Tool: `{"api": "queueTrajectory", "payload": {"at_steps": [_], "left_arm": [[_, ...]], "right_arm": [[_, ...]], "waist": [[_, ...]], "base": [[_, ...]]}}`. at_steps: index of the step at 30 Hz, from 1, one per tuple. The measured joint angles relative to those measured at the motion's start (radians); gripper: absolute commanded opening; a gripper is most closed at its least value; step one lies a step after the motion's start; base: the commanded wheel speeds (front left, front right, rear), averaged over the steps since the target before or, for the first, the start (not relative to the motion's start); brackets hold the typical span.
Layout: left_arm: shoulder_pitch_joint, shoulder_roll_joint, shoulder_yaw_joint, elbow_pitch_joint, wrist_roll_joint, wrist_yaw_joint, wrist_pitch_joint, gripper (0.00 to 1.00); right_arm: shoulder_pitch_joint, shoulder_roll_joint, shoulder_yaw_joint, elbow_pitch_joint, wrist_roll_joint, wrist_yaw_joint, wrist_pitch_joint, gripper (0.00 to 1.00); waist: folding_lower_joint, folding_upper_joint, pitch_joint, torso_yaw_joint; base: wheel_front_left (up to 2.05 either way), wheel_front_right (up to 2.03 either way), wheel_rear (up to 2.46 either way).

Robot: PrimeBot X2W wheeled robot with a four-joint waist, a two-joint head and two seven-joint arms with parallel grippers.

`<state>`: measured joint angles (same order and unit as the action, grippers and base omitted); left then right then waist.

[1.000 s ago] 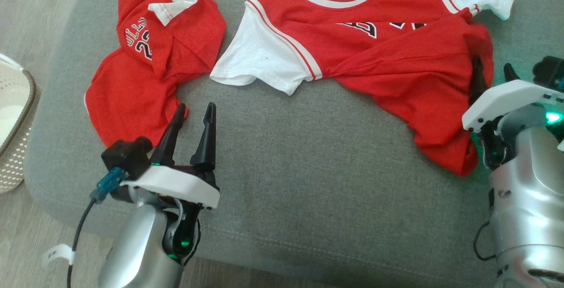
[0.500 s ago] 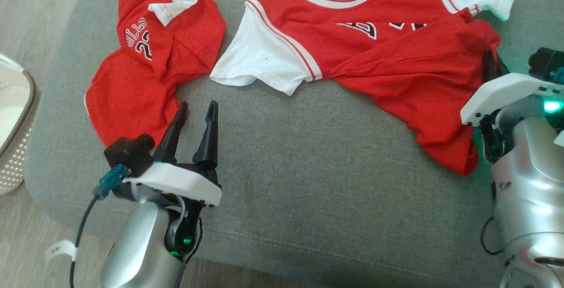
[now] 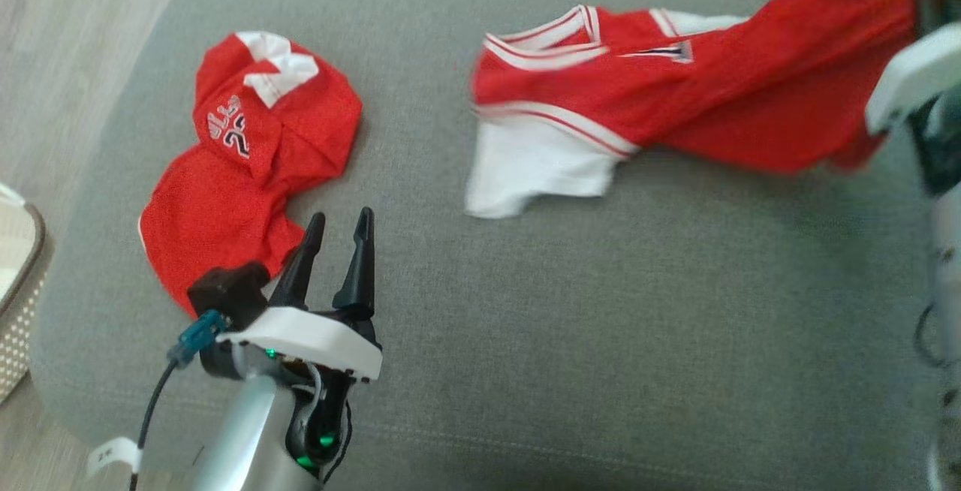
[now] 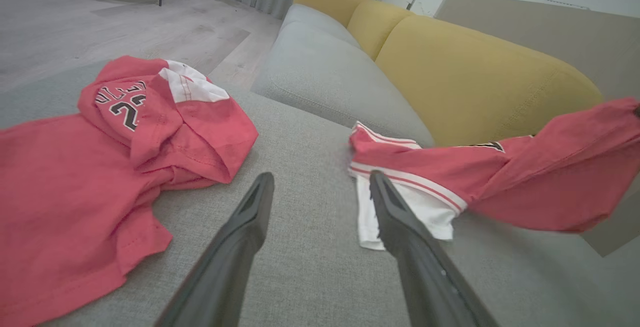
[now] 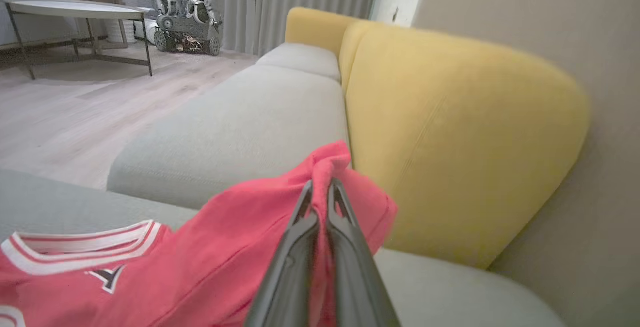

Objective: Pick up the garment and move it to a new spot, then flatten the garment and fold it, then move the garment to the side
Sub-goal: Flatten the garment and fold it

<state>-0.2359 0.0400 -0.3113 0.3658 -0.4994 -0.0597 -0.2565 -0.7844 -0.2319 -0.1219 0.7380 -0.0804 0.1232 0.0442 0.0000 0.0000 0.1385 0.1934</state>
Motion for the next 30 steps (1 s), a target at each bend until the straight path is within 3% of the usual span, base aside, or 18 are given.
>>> {"api": "queueTrajectory", "payload": {"at_steps": [4, 7, 12, 18, 19, 20, 25, 30], "left_arm": [[0.015, 0.001, -0.009, -0.002, -0.018, 0.018, 0.0, 1.0], [0.03, 0.001, -0.01, -0.006, -0.02, 0.026, 0.0, 1.0], [0.031, 0.001, -0.005, -0.006, -0.02, 0.026, 0.0, 1.0], [0.033, 0.001, 0.003, -0.003, -0.016, 0.024, 0.0, 1.0], [0.033, 0.001, 0.004, -0.001, -0.011, 0.023, 0.0, 1.0], [0.033, 0.001, 0.004, 0.002, -0.008, 0.023, 0.0, 1.0], [0.032, 0.001, 0.012, 0.008, -0.003, 0.016, 0.0, 1.0], [0.032, 0.001, 0.018, 0.012, 0.005, 0.014, 0.0, 1.0]], "right_arm": [[-0.075, -0.057, 0.066, -0.027, -0.016, 0.0, 0.057, 0.0], [-0.036, -0.059, 0.119, -0.048, 0.022, 0.0, 0.113, 0.0], [0.183, -0.04, 0.103, -0.124, 0.077, 0.0, 0.172, 0.0], [0.432, 0.044, 0.049, -0.284, 0.102, 0.0, 0.221, 0.02], [0.459, 0.06, 0.048, -0.307, 0.104, 0.0, 0.222, 0.8], [0.481, 0.075, 0.045, -0.327, 0.104, 0.0, 0.227, 1.0], [0.573, 0.123, 0.018, -0.425, 0.103, 0.0, 0.286, 1.0], [0.599, 0.149, -0.042, -0.578, 0.091, 0.0, 0.269, 1.0]], "waist": [[-0.0001, 0.0, -0.043, -0.012], [0.0, 0.0, -0.058, -0.033], [0.0, 0.0, -0.061, -0.063], [0.0, 0.0, -0.056, -0.111], [0.0, 0.0, -0.054, -0.12], [0.0, 0.0, -0.053, -0.129], [0.0, 0.0, -0.046, -0.169], [-0.0001, 0.0, -0.043, -0.202]], "base": [[0.0, 0.0, 0.0], [0.0, 0.0, 0.0], [0.0, 0.0, 0.0], [0.0, 0.0, 0.0], [0.0, 0.0, 0.0], [0.0, 0.0, 0.0], [0.0, 0.0, 0.0], [0.0, 0.0, 0.0]]}}
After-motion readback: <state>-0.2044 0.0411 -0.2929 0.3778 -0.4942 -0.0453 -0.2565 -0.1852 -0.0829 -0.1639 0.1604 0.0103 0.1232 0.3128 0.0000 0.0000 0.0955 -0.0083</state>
